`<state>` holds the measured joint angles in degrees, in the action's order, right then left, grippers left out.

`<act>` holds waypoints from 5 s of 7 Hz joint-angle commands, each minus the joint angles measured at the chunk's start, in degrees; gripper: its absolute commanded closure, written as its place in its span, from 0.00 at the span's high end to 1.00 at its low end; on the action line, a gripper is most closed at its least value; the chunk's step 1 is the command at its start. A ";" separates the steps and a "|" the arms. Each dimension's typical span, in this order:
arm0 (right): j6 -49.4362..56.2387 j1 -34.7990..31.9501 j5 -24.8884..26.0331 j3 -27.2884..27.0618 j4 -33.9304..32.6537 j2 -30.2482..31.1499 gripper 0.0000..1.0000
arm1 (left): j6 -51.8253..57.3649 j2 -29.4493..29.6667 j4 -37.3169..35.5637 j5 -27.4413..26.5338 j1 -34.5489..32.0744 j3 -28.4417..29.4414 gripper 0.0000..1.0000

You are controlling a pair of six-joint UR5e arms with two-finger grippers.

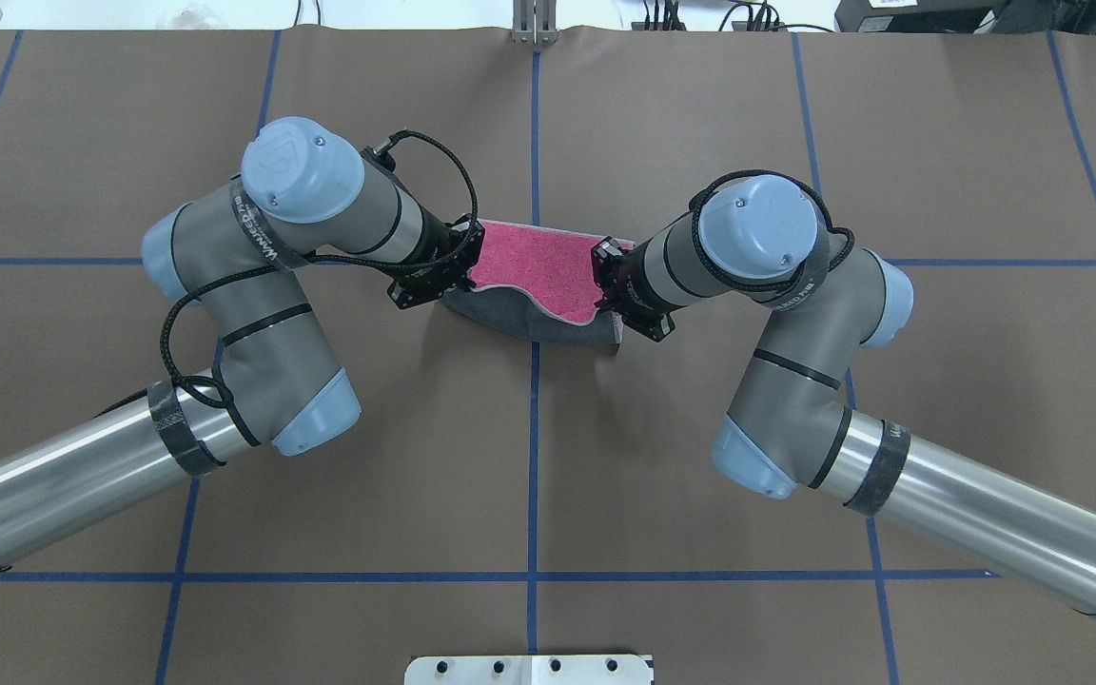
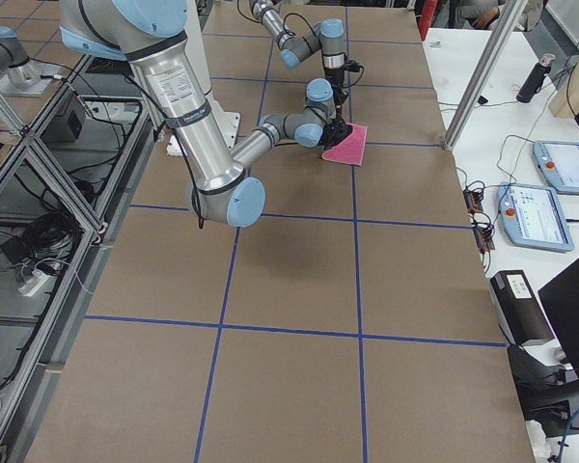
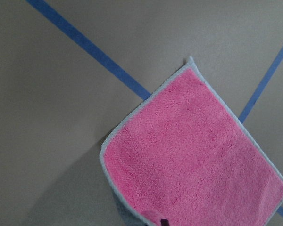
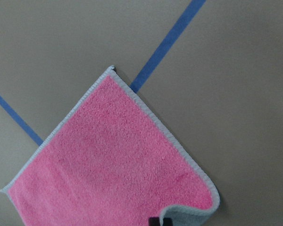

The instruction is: Fold towel twice with both arms

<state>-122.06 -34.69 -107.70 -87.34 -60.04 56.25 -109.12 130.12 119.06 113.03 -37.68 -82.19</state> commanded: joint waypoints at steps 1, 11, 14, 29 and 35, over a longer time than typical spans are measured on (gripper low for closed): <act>-0.02 -1.34 0.30 1.03 0.01 -0.18 0.00 | 0.05 1.18 5.20 0.00 -1.16 5.44 0.00; 1.21 -4.25 2.32 10.79 3.71 -4.92 0.00 | 0.14 7.86 8.12 -0.97 -4.15 16.27 0.00; 1.30 -4.16 2.32 11.49 4.14 -4.92 0.00 | 0.14 7.86 8.12 -0.97 -4.06 16.63 0.00; 21.47 -5.48 -4.69 10.35 -0.94 -4.66 0.99 | 12.94 3.33 1.28 13.77 -16.17 9.27 1.00; 23.09 -1.26 -3.22 8.24 -8.25 -5.01 0.85 | 17.19 -1.01 1.44 17.31 -19.10 8.19 1.00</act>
<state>-99.45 -36.17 -111.32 -79.32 -68.24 51.25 -91.97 129.15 120.50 130.31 -56.89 -74.06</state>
